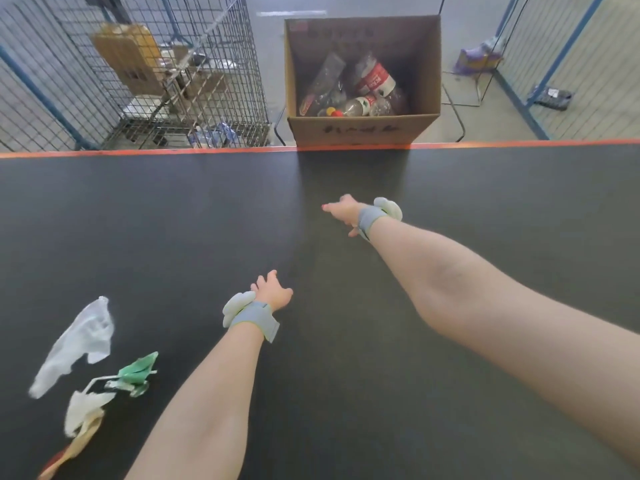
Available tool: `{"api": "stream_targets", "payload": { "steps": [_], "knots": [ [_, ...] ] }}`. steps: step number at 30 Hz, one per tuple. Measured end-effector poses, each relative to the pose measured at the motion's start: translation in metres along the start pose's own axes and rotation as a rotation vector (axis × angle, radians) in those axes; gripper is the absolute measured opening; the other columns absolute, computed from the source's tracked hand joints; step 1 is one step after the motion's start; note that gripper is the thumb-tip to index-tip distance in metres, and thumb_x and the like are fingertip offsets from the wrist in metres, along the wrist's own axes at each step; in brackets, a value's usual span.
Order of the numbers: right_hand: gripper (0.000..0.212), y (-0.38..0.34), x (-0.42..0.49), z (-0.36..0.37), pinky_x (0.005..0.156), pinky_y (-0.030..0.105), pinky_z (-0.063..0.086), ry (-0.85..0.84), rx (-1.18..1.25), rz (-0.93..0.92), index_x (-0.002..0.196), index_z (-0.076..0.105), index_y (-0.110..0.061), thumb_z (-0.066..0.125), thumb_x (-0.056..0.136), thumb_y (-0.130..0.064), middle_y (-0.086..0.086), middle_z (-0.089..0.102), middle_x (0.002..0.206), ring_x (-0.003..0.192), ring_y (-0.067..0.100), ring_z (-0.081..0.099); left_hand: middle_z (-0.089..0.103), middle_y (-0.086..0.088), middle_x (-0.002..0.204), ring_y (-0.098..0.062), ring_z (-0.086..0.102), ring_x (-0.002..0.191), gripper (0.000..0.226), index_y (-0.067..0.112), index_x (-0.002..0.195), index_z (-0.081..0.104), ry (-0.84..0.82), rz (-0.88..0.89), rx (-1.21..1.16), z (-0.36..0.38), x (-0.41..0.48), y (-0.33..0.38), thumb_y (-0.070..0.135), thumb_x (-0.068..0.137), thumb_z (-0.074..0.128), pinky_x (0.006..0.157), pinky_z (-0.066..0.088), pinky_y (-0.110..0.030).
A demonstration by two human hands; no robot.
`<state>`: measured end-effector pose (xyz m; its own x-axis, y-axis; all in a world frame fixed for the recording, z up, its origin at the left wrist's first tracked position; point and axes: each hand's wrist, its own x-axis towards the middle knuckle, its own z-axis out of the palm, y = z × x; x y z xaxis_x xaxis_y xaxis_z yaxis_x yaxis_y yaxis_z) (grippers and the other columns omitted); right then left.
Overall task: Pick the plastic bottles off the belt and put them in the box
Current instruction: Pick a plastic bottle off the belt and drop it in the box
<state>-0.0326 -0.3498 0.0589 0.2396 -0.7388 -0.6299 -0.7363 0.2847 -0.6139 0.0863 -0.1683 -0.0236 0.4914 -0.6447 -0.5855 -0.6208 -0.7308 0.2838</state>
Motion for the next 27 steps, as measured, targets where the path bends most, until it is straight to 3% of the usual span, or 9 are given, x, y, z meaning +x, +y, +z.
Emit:
{"api": "stream_targets", "payload": {
  "steps": [3, 5, 12, 16, 19, 21, 23, 25, 27],
  "knots": [
    [0.066, 0.03, -0.05, 0.03, 0.107, 0.046, 0.038, -0.053, -0.143, -0.047, 0.144, 0.035, -0.001, 0.055, 0.095, -0.04, 0.016, 0.043, 0.144, 0.132, 0.035, 0.042, 0.005, -0.01, 0.16, -0.029, -0.005, 0.148, 0.069, 0.023, 0.153, 0.015, -0.036, 0.018, 0.115, 0.006, -0.034, -0.022, 0.033, 0.094, 0.049, 0.117, 0.008, -0.047],
    [0.065, 0.048, -0.073, 0.055, 0.106, 0.046, 0.039, -0.092, -0.188, -0.05, 0.144, 0.036, -0.001, 0.055, 0.095, -0.04, 0.017, 0.043, 0.144, 0.131, 0.036, 0.043, 0.002, -0.01, 0.16, -0.028, -0.01, 0.148, 0.07, 0.024, 0.152, 0.015, -0.023, 0.012, 0.156, 0.012, -0.05, -0.04, 0.034, 0.093, 0.051, 0.117, 0.006, -0.049],
    [0.1, 0.119, -0.124, 0.151, 0.118, 0.048, 0.016, -0.287, -0.462, -0.073, 0.155, -0.005, -0.031, 0.063, 0.085, -0.055, 0.006, -0.003, 0.162, 0.149, 0.032, 0.008, -0.024, -0.003, 0.157, -0.032, -0.023, 0.144, 0.092, 0.035, 0.152, -0.006, 0.069, -0.106, 0.388, 0.034, -0.101, -0.109, 0.045, 0.087, 0.058, 0.108, 0.011, -0.071],
    [0.118, 0.152, -0.154, 0.198, 0.118, 0.054, 0.013, -0.304, -0.699, -0.282, 0.152, -0.007, -0.041, 0.077, 0.071, -0.055, 0.006, -0.015, 0.161, 0.148, 0.037, -0.005, -0.033, -0.011, 0.153, -0.048, -0.012, 0.142, 0.117, 0.041, 0.149, -0.014, -0.139, -0.229, 0.347, 0.059, -0.112, -0.159, 0.044, 0.074, 0.076, 0.113, 0.016, -0.063],
    [0.112, 0.169, -0.171, 0.227, 0.116, 0.055, 0.008, -0.383, -0.682, -0.446, 0.154, 0.002, -0.038, 0.081, 0.074, -0.038, 0.004, -0.014, 0.162, 0.148, 0.032, -0.013, -0.024, -0.012, 0.156, -0.045, -0.004, 0.145, 0.105, 0.035, 0.15, -0.014, -0.212, -0.135, 0.389, 0.086, -0.126, -0.178, 0.04, 0.085, 0.068, 0.118, 0.012, -0.052],
    [0.096, 0.183, -0.177, 0.239, 0.114, 0.06, 0.009, -0.38, -0.783, -0.476, 0.153, 0.017, -0.035, 0.078, 0.078, -0.031, 0.002, -0.005, 0.162, 0.149, 0.029, -0.007, -0.02, -0.011, 0.158, -0.039, -0.009, 0.146, 0.083, 0.027, 0.152, -0.009, -0.18, 0.033, 0.369, 0.104, -0.134, -0.182, 0.025, 0.097, 0.052, 0.12, 0.004, -0.044],
    [0.068, 0.199, -0.177, 0.242, 0.11, 0.062, 0.022, -0.292, -0.864, -0.499, 0.144, 0.041, -0.029, 0.07, 0.084, -0.017, 0.003, 0.013, 0.159, 0.147, 0.029, 0.008, -0.013, -0.011, 0.16, -0.034, -0.005, 0.148, 0.077, 0.021, 0.153, -0.005, -0.115, 0.159, 0.364, 0.112, -0.141, -0.177, 0.001, 0.097, 0.042, 0.12, 0.004, -0.036],
    [0.046, 0.208, -0.172, 0.232, 0.099, 0.049, 0.039, -0.177, -0.837, -0.471, 0.128, 0.054, -0.021, 0.054, 0.087, -0.001, 0.009, 0.033, 0.143, 0.134, 0.033, 0.032, -0.002, -0.01, 0.16, -0.028, 0.007, 0.148, 0.08, 0.017, 0.153, -0.001, 0.005, 0.249, 0.296, 0.108, -0.147, -0.166, -0.01, 0.091, 0.04, 0.119, 0.013, -0.032],
    [0.038, 0.21, -0.17, 0.216, 0.086, 0.039, 0.043, -0.068, -0.722, -0.414, 0.118, 0.059, -0.012, 0.045, 0.087, 0.004, 0.012, 0.043, 0.124, 0.116, 0.034, 0.05, 0.007, -0.011, 0.16, -0.027, 0.016, 0.146, 0.074, 0.012, 0.153, 0.008, 0.113, 0.338, 0.097, 0.096, -0.151, -0.153, -0.013, 0.091, 0.039, 0.117, 0.022, -0.034]
  ]
}}
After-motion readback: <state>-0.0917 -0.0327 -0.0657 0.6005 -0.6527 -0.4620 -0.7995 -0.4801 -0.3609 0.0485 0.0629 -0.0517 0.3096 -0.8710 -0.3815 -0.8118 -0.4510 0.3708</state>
